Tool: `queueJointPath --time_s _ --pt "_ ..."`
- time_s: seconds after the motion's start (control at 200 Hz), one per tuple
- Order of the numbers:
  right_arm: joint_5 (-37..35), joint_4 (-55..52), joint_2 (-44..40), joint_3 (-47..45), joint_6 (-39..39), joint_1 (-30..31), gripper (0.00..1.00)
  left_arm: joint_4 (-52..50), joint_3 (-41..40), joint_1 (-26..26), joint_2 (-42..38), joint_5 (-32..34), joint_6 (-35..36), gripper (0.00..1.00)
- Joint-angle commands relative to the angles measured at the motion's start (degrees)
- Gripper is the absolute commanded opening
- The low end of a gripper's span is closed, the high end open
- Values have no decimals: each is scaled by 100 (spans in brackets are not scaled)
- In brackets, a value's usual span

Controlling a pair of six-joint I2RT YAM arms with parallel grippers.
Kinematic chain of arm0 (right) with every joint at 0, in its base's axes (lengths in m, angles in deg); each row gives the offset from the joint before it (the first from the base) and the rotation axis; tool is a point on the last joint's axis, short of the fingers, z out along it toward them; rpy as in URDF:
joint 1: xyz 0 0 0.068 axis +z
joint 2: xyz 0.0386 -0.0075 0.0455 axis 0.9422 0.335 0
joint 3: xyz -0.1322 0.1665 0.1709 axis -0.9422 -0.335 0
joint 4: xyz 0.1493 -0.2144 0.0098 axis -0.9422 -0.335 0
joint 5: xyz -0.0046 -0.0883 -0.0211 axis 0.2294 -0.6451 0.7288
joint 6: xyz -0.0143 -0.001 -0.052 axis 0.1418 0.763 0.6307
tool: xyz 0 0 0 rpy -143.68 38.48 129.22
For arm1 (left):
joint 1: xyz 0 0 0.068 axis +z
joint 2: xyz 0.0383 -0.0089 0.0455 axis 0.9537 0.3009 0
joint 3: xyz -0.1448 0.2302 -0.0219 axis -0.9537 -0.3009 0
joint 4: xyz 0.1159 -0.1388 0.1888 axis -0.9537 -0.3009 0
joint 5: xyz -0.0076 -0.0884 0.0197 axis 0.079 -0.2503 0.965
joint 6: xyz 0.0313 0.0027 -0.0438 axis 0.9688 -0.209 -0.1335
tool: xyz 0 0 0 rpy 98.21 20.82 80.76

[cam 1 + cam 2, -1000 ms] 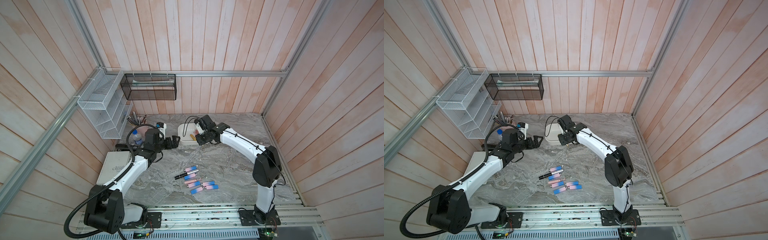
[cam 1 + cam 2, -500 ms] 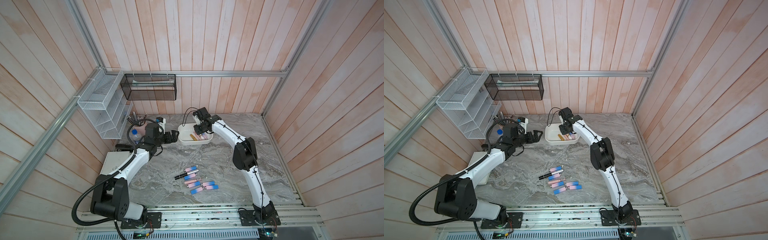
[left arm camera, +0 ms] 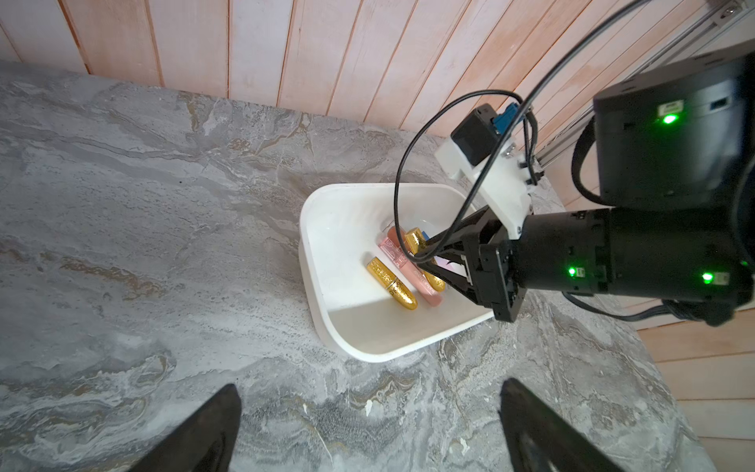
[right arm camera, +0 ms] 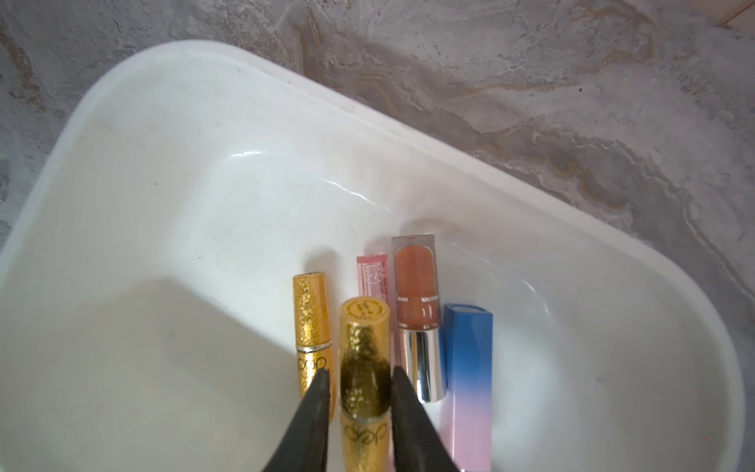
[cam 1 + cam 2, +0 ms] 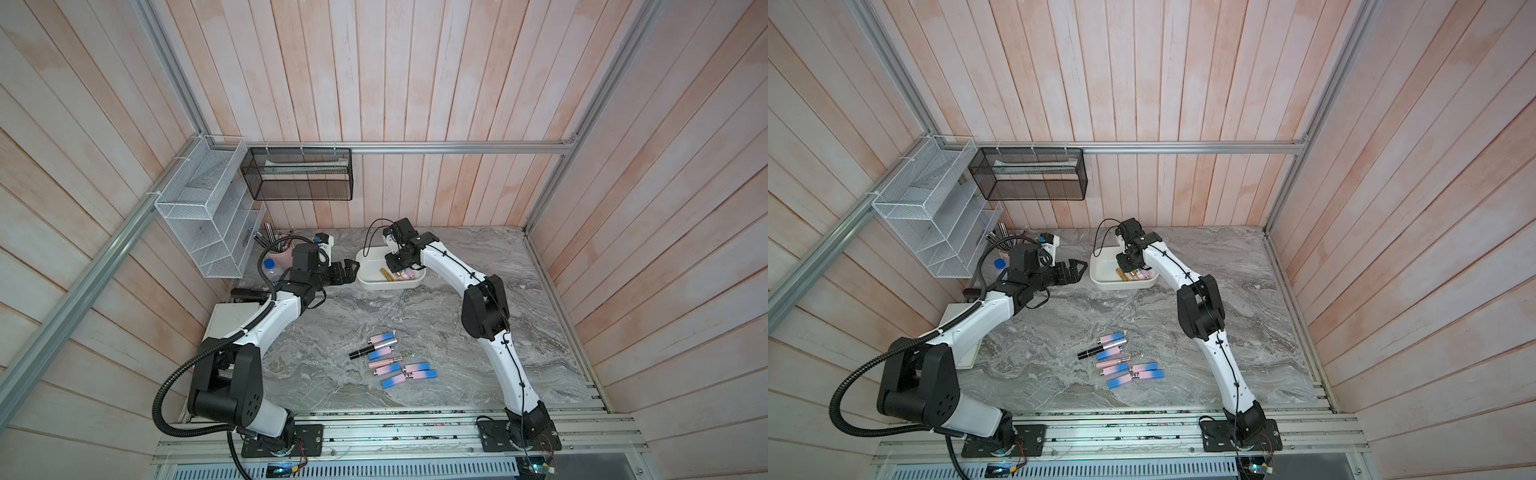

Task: Put the lipstick into the storage box
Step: Place the lipstick in the storage box.

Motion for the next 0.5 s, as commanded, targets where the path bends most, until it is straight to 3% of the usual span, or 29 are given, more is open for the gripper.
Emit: queueJointPath --time_s 0.0,0.26,0.495 --pt "-52 -208 -139 162 12 -75 32 93 102 23 32 -129 89 100" --pt "-180 -570 -888 -190 -106 -85 34 194 -203 21 -196 -340 25 100" --pt "-196 114 -2558 -2812 -368 -110 34 -108 -616 -641 -475 -40 345 96"
